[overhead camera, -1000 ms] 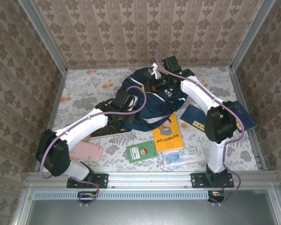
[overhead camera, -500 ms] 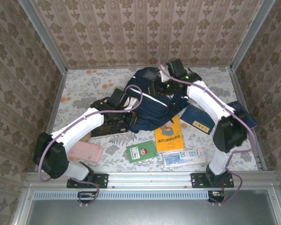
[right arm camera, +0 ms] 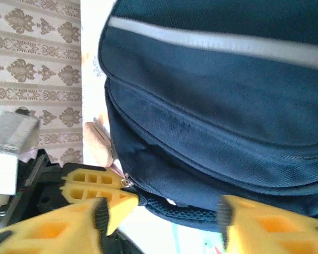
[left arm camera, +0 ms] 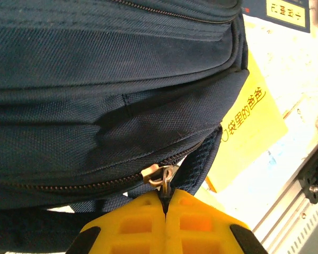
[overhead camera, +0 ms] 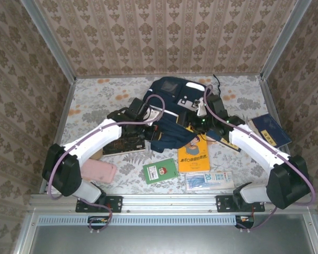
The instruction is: Pack the student bag
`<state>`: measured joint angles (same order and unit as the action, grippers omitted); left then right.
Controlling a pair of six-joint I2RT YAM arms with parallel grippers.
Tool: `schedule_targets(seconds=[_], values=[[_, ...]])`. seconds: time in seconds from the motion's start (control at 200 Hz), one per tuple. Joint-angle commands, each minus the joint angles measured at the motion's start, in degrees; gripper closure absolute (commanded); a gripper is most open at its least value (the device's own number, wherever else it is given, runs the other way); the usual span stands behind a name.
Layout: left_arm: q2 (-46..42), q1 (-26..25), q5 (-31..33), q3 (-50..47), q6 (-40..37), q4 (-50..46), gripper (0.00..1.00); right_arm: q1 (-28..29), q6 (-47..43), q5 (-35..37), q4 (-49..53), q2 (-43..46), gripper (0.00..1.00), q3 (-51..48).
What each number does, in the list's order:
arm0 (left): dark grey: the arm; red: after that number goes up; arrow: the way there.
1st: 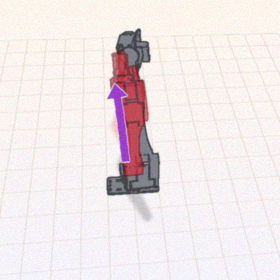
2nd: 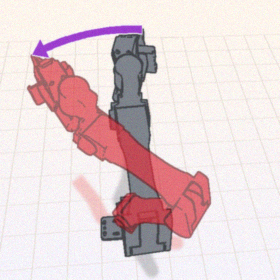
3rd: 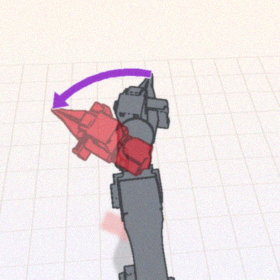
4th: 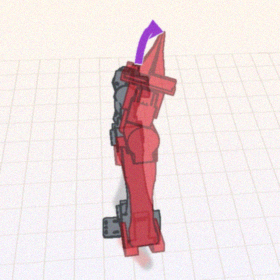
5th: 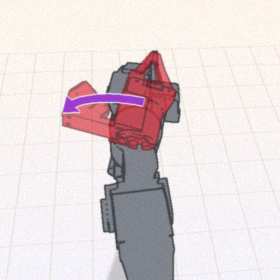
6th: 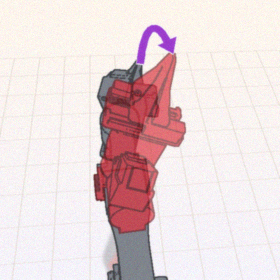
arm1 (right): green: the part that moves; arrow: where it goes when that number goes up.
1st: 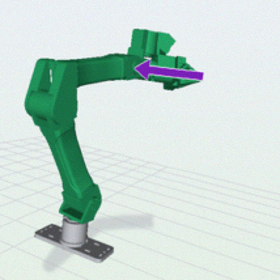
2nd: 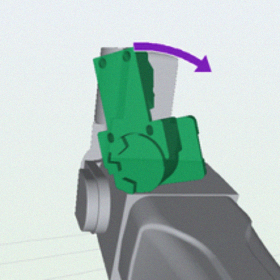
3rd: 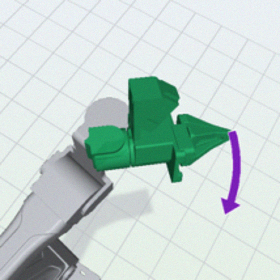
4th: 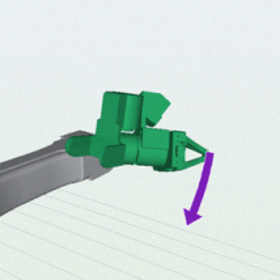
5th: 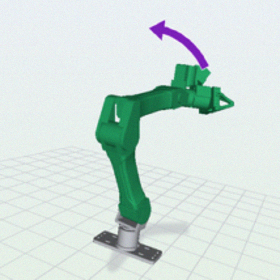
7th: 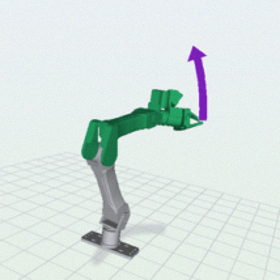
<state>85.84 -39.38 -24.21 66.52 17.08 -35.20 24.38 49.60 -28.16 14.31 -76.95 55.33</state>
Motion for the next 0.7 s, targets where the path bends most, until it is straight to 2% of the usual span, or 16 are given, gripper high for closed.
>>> schedule_targets(seconds=[0.0,0.21,0.31,0.42,0.535,0.63,0.695], values=[[0.7,-1.4,-4.4,3.6,1.2,3.4,1.00,2.1,11.5,-3.8,-9.9,-1.3,0.37,-1.9],[1.3,-2.9,-4.3,4.4,1.8,3.4,1.00,4.8,15.8,-3.4,-12.6,-6.4,0.36,-2.7],[0.9,-3.0,-4.2,4.1,1.9,3.2,1.00,4.9,14.8,-1.8,-11.1,-6.3,0.39,-3.0],[0.2,-3.0,-4.3,3.3,2.0,3.5,1.00,5.0,6.7,4.7,-5.7,-3.3,0.44,-3.0],[-0.5,-2.9,-4.5,2.6,2.0,3.7,1.00,5.4,-4.2,11.4,-5.4,2.5,0.49,-5.7],[-1.0,-2.9,-4.7,2.3,2.0,3.8,1.00,8.3,-14.9,17.3,-6.3,6.3,0.48,-8.4],[-1.2,-2.7,-4.9,2.5,2.1,3.9,1.00,10.9,-19.9,18.5,-8.1,8.0,0.46,-10.4]])
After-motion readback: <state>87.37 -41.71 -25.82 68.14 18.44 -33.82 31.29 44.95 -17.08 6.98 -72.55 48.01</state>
